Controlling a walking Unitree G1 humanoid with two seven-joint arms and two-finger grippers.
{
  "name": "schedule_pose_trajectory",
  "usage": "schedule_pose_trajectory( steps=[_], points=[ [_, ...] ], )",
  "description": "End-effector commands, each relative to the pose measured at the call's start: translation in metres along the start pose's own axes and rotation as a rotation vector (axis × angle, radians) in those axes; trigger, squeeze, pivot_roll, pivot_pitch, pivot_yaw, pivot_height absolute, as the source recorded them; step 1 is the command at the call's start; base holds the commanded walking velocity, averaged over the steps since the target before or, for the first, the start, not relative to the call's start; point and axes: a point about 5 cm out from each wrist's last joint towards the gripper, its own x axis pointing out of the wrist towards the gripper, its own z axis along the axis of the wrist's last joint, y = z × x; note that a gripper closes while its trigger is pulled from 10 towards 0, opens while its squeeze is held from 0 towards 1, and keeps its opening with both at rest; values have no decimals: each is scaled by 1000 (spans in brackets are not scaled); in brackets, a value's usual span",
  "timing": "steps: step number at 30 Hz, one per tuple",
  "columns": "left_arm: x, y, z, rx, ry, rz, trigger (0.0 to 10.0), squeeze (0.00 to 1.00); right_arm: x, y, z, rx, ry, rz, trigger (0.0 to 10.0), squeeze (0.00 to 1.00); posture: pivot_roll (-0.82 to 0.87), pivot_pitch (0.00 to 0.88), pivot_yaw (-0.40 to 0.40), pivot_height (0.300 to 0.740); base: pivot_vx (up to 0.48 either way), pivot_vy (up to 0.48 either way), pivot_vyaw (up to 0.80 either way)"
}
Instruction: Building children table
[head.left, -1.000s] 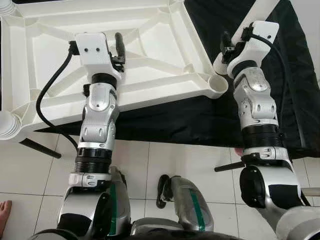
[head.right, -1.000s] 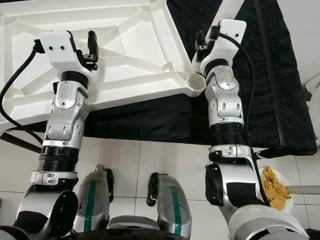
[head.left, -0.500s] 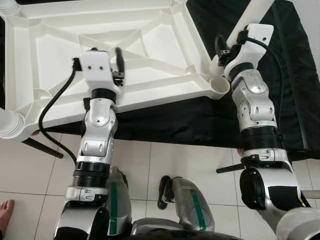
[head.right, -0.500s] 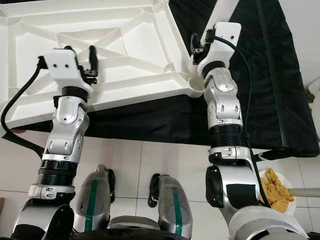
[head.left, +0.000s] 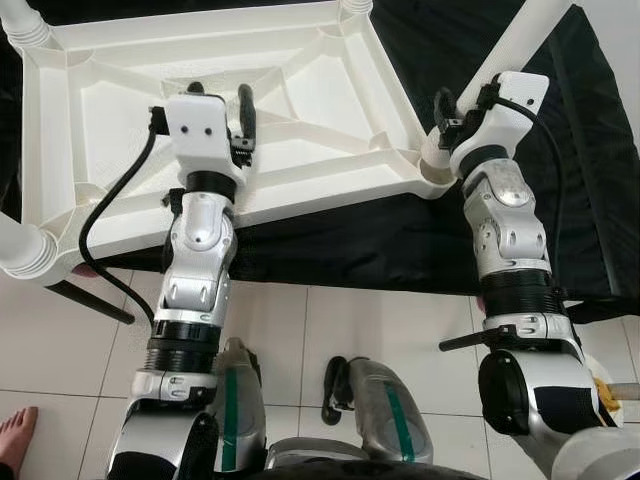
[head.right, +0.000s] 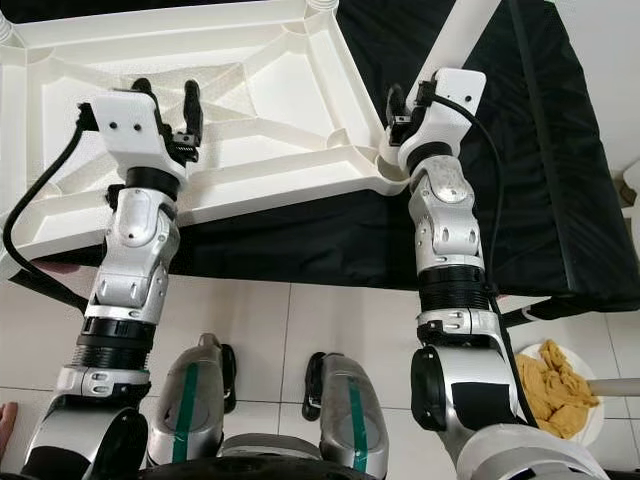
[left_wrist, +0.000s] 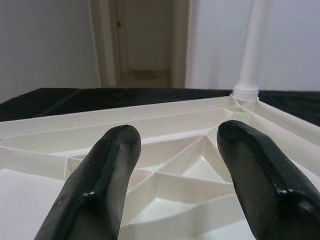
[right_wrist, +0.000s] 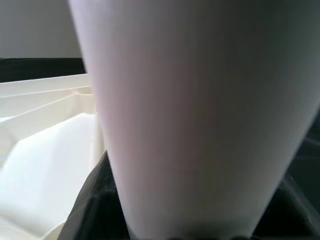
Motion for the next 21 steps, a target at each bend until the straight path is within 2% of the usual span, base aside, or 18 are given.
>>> schedule_pose_trajectory(
  steps=[1,9,21],
  points=[
    [-1,-6,1,-9,-6,-58,10000,0,-1,1,-1,-1,-5,23,10000,0,127,24,-69,740,0,0,0],
    [-1,-9,5,9,-22,-103,10000,0,0,6,6,-22,-29,74,10000,0,124,37,-75,740,0,0,0],
    [1,-5,6,28,-20,-81,10000,0,-25,3,1,-35,-39,132,10000,0,122,58,-72,740,0,0,0]
  ],
)
